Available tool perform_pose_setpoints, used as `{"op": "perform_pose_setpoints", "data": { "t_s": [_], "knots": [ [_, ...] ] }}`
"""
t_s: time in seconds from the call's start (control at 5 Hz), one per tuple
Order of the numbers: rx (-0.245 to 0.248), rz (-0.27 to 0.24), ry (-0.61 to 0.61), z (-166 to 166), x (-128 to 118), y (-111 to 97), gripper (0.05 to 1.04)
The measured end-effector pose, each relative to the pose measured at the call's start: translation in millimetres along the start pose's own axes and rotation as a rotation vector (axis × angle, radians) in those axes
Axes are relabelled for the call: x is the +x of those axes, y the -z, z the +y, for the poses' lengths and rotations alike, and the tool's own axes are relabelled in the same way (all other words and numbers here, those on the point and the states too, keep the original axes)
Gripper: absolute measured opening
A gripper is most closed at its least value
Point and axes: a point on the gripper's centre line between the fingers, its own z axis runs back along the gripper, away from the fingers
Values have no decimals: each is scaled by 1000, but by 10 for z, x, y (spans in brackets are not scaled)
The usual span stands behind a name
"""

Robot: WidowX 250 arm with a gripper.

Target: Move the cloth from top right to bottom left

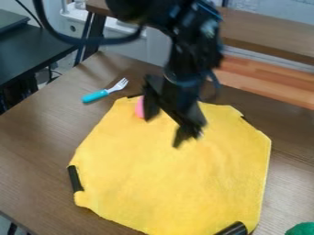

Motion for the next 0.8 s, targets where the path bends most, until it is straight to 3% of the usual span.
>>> {"op": "perform_pose_setpoints", "data": {
  "t_s": [0.6, 0.8],
  "knots": [
    [-84, -41, 135, -730, -110, 30, 1000],
    [-89, -31, 175, -915, -175, 138, 1000]
  ]
}}
